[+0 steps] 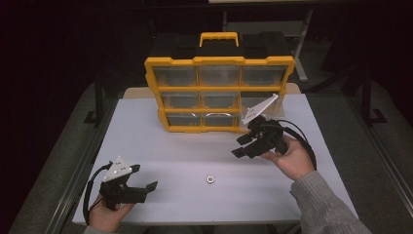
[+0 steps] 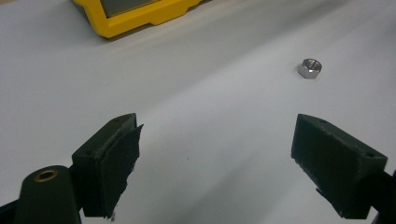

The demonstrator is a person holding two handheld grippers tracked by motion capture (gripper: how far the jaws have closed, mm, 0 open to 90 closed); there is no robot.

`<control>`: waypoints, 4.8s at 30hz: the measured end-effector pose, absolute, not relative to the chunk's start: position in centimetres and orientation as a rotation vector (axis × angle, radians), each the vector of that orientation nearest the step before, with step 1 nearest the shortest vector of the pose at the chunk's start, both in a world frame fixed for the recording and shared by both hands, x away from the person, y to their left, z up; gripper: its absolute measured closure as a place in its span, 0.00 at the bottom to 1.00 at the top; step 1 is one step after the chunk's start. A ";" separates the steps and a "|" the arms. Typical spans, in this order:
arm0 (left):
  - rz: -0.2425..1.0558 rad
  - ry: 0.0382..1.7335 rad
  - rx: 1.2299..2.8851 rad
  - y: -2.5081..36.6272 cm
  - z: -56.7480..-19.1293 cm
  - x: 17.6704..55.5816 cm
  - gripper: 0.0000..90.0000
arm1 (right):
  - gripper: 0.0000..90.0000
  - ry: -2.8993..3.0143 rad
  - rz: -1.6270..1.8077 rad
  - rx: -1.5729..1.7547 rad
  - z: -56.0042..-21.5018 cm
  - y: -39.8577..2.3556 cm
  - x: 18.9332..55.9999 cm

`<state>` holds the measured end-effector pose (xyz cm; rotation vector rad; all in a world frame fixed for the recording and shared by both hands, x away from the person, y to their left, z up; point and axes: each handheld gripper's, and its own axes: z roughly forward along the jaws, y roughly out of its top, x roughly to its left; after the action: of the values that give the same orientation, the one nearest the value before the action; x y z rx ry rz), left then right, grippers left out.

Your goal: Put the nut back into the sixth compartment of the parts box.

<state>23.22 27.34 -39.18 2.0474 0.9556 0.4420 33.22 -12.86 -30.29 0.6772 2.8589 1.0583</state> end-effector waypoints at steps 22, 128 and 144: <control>0.449 0.943 2.065 27.3 -39.1 23.2 0.16 | 0.50 2.893 1.043 0.720 -34.3 -11.8 32.8; 0.448 0.942 2.044 27.4 -39.1 23.1 0.16 | 0.77 3.069 0.793 0.583 -42.6 -3.8 33.1; 0.447 0.935 2.063 27.4 -39.1 23.2 0.16 | 0.77 3.001 0.943 0.578 -34.1 -7.5 34.0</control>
<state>23.15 27.38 -39.08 2.0633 0.9350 0.4467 34.05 -7.51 -34.09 0.5784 3.0010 0.9429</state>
